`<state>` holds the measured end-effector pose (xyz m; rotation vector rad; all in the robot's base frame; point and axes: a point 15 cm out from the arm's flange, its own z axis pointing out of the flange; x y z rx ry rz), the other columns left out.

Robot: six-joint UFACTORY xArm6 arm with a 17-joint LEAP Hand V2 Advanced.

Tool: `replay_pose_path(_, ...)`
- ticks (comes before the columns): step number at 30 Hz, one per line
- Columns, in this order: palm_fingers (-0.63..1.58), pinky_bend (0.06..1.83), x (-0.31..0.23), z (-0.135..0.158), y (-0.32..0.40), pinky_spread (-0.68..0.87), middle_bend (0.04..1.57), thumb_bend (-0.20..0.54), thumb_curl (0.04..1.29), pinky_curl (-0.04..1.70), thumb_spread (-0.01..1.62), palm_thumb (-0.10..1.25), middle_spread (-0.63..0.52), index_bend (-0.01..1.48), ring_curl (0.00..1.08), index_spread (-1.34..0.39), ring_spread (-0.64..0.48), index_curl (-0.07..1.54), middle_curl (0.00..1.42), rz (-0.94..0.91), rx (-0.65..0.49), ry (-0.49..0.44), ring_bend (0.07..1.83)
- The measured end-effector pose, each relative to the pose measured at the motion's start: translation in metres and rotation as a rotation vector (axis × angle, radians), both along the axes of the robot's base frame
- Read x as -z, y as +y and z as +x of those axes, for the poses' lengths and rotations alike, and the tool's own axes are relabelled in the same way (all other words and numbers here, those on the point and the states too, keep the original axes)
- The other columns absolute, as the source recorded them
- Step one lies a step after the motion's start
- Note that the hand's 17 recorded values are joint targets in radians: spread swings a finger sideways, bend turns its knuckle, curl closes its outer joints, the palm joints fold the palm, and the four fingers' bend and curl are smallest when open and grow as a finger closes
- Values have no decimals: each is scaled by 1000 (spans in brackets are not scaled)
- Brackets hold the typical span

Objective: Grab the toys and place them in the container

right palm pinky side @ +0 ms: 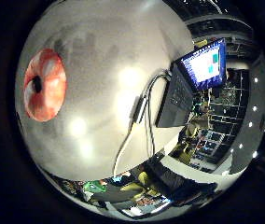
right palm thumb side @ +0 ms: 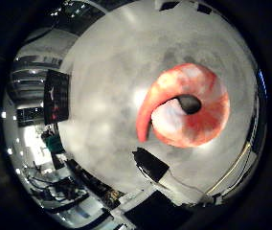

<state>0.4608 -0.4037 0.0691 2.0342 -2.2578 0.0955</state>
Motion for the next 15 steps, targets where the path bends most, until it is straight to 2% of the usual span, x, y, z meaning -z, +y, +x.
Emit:
replay_pose_path(11, 108, 447, 31, -7, 8, 363, 221, -26, 297, 306, 989, 532, 26, 152, 266, -375, 147, 248, 332, 31, -2, 41, 336)
replay_pose_path(14, 171, 448, 31, -4, 5, 351, 222, -22, 300, 302, 985, 549, 32, 151, 271, -354, 123, 249, 330, 28, -1, 36, 374)
replay_pose_path(15, 272, 453, 28, -1, 3, 339, 250, -12, 306, 299, 990, 577, 24, 148, 280, -341, 91, 247, 337, 21, -2, 29, 423)
